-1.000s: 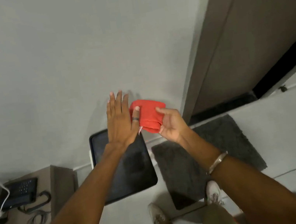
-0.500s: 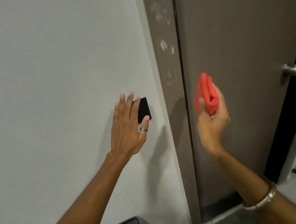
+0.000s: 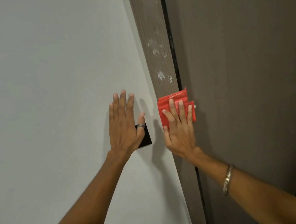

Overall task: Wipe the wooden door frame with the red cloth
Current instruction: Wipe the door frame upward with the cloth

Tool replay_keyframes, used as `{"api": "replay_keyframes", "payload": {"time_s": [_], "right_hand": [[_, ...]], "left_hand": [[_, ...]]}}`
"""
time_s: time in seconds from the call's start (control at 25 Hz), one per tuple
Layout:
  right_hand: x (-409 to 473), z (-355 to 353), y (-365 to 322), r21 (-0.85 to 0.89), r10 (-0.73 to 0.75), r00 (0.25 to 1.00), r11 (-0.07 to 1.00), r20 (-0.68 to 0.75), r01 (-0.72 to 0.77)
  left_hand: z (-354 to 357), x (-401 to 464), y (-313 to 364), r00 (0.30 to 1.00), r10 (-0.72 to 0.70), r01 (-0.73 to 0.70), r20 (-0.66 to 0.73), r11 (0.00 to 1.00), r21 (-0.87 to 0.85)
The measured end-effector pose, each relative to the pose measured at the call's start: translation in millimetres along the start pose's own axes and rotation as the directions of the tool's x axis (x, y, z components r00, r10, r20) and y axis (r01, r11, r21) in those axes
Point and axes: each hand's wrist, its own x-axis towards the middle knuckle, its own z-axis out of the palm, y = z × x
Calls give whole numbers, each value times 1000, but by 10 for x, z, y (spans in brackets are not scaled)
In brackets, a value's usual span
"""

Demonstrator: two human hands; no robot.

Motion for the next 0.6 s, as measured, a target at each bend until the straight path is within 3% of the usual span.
{"api": "replay_keyframes", "payload": {"time_s": [0.12,0.32,0.48,0.6], "right_hand": [[194,55,129,-119,-160,986,981,-38,154],[240,221,180,-109,-129,977,988,-171,111],[441,58,499,-123,-368,924,927,-102,356],[745,-45,439,-70,-284,953,958,-111,277]], "left_hand": [[34,331,33,997,16,-7,-73,992,129],[146,842,-136,977,114,-65,-182,965,253],[267,1036,-191,965,105,-39,-241,963,266],[366,1063,-228,958,89,-5,-272,955,296]]}}
